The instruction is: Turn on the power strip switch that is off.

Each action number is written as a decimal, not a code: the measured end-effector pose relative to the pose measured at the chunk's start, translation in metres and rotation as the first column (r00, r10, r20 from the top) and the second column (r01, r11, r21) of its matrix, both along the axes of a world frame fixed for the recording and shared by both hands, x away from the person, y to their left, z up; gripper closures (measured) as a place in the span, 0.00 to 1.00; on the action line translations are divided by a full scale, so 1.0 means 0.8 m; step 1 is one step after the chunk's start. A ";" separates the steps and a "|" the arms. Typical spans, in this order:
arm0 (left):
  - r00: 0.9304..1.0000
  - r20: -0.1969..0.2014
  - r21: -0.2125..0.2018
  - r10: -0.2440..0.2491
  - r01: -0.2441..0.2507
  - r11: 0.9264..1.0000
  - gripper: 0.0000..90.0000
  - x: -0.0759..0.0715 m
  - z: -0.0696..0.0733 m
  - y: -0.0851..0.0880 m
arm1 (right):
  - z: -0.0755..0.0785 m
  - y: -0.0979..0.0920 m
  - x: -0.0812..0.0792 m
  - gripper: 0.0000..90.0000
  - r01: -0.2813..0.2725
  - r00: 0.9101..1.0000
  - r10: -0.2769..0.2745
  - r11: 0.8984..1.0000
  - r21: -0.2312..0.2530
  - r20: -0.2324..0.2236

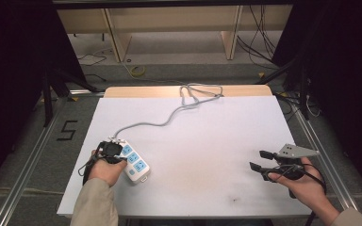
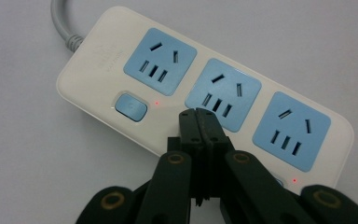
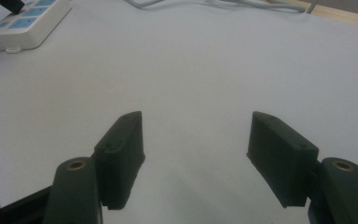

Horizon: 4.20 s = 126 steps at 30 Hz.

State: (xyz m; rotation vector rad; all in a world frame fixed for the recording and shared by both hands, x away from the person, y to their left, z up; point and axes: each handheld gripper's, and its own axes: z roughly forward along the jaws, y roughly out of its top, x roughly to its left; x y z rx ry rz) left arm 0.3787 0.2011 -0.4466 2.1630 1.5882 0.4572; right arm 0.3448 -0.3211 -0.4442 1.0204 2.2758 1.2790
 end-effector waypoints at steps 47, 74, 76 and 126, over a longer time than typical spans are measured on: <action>0.996 0.085 -0.037 0.002 0.001 0.999 0.99 -0.001 0.009 0.009 | 0.002 -0.002 0.000 0.40 0.004 1.000 -0.004 1.000 0.002 0.004; 0.972 0.230 -0.064 -0.043 0.059 0.996 0.66 -0.009 0.015 -0.001 | 0.002 -0.002 0.000 0.40 0.002 1.000 -0.002 1.000 0.003 0.006; 0.969 0.243 -0.080 -0.038 0.059 0.995 0.63 -0.011 0.016 -0.002 | 0.001 -0.002 0.000 0.39 0.002 1.000 -0.002 1.000 0.002 0.004; 0.836 0.384 -0.089 -0.392 0.456 0.886 0.23 -0.064 -0.009 -0.082 | -0.002 -0.004 0.001 0.36 -0.002 1.000 0.002 1.000 0.007 -0.002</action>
